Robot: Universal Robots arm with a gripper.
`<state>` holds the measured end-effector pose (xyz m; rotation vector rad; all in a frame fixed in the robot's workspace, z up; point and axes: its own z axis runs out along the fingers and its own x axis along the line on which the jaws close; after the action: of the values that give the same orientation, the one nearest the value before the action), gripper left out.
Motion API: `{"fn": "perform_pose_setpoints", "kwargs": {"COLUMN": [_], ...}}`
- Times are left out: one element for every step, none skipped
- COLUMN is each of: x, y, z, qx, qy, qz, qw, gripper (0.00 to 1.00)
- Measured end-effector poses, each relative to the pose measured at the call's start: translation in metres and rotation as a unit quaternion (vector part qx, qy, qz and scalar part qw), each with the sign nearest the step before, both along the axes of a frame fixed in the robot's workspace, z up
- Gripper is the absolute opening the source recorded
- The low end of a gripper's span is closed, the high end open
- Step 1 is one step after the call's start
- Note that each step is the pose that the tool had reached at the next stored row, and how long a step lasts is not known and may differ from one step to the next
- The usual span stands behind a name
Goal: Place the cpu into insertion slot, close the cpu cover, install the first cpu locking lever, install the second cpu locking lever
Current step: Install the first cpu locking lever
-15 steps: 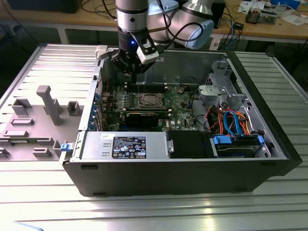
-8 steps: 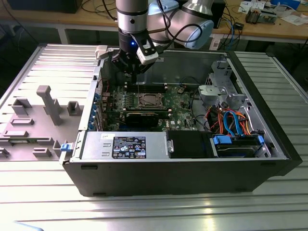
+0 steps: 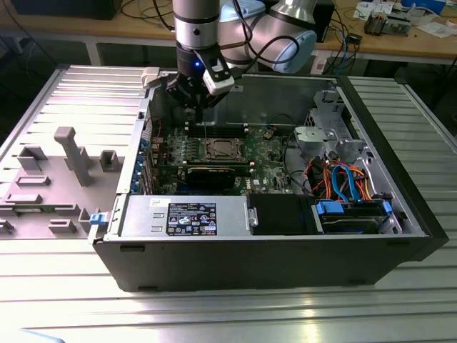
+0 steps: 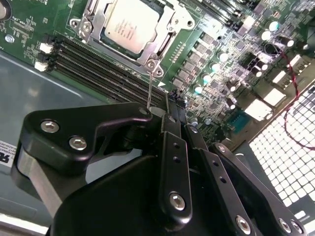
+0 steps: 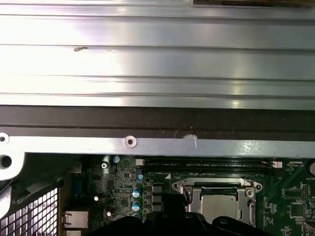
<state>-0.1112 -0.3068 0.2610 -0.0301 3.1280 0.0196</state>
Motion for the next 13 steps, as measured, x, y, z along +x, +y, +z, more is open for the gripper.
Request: {"fn": "perform_pose_setpoints", "kwargs": {"x": [0.0001,0.0001,0.0001,0.0002,0.0002,0.0004,0.0007,0.0012,0.0018,0.0023,0.0028,0.0032,0.0036], "y": [0.0012,0.0016,0.0019,0.0022,0.0025,0.0029,0.0033,0.0036,0.0039,0.0041,0.0042,0.0043,0.0044], "z": [-0.0007,-0.001,-0.0014,-0.0016,-0.0019,-0.0023,-0.0026,-0.0027,-0.0028,-0.0029,-0.003,-0.0031,-0.0032], "qx": [0.0001,0.0,0.0001,0.0,0.0,0.0001,0.0,-0.0001,-0.0001,0.0,-0.0001,0.0,0.0], "qy": [-0.0001,0.0,-0.0001,-0.0001,0.0,-0.0001,0.0,0.0001,0.0,0.0,0.0,0.0,0.0], "qz": [0.0,0.0,0.0,0.0,0.0,0.0,0.0,0.0,0.0,0.0,0.0,0.0,0.0], "qw": [1.0,1.0,1.0,1.0,1.0,1.0,1.0,1.0,1.0,1.0,1.0,1.0,1.0], "gripper": [0.11,0.11,0.11,0.11,0.11,0.11,0.11,0.11,0.11,0.11,0.11,0.11,0.11]}}
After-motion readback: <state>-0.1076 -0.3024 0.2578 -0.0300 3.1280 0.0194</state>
